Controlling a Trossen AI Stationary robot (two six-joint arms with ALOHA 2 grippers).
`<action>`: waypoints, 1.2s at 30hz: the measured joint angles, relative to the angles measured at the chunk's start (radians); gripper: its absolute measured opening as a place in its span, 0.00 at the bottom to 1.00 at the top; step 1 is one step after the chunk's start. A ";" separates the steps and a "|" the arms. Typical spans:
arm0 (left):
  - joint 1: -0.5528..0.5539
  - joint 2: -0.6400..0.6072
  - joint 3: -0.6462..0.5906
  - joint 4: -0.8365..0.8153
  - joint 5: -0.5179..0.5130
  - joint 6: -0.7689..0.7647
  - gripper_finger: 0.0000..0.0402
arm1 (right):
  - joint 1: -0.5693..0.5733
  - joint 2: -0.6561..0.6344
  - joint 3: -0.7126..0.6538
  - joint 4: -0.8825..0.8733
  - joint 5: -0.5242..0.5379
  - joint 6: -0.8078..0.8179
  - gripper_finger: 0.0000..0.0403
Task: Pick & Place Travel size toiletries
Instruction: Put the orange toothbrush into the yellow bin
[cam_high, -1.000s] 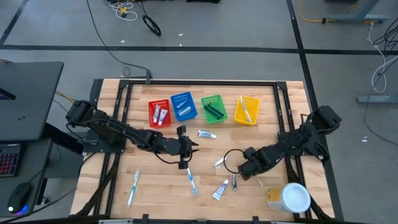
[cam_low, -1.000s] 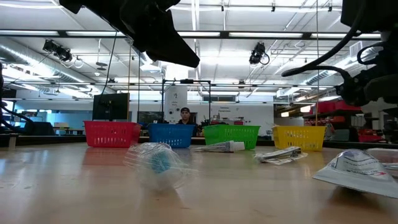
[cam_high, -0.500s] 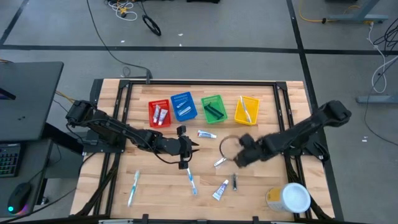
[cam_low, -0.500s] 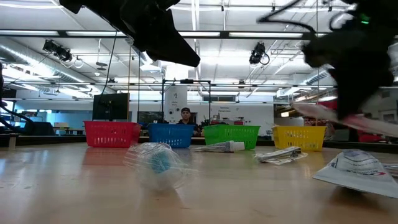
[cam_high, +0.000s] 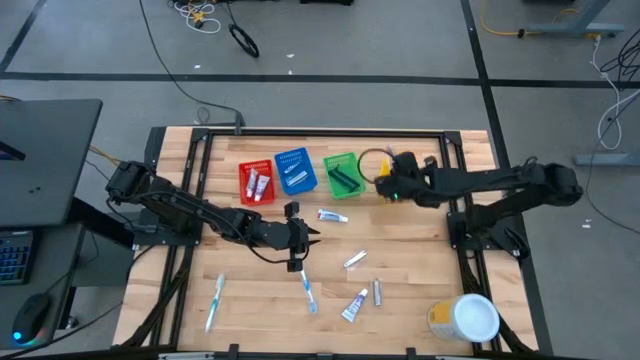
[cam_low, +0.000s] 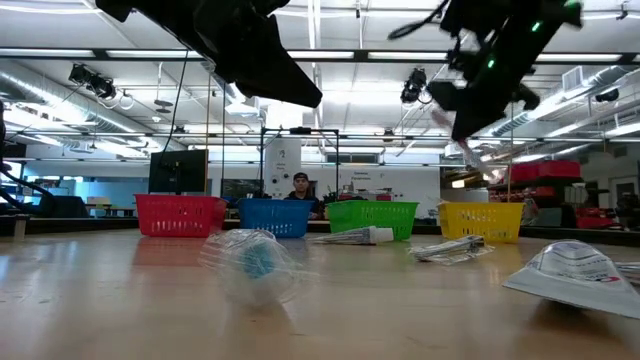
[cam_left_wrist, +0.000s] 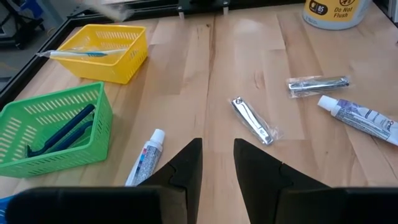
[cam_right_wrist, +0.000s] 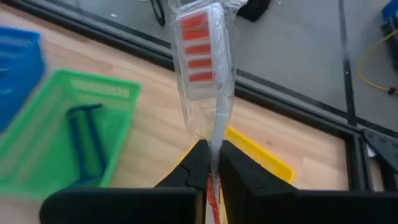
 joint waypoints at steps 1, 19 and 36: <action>0.000 0.000 0.000 0.000 0.000 0.000 0.25 | -0.034 0.008 -0.022 0.050 -0.011 -0.043 0.07; 0.000 0.000 0.000 0.000 -0.019 0.018 0.25 | -0.366 0.046 -0.290 0.480 -0.329 -0.294 0.07; 0.000 0.000 0.000 0.000 -0.020 0.035 0.25 | -0.440 0.044 -0.336 0.621 -0.495 -0.408 0.23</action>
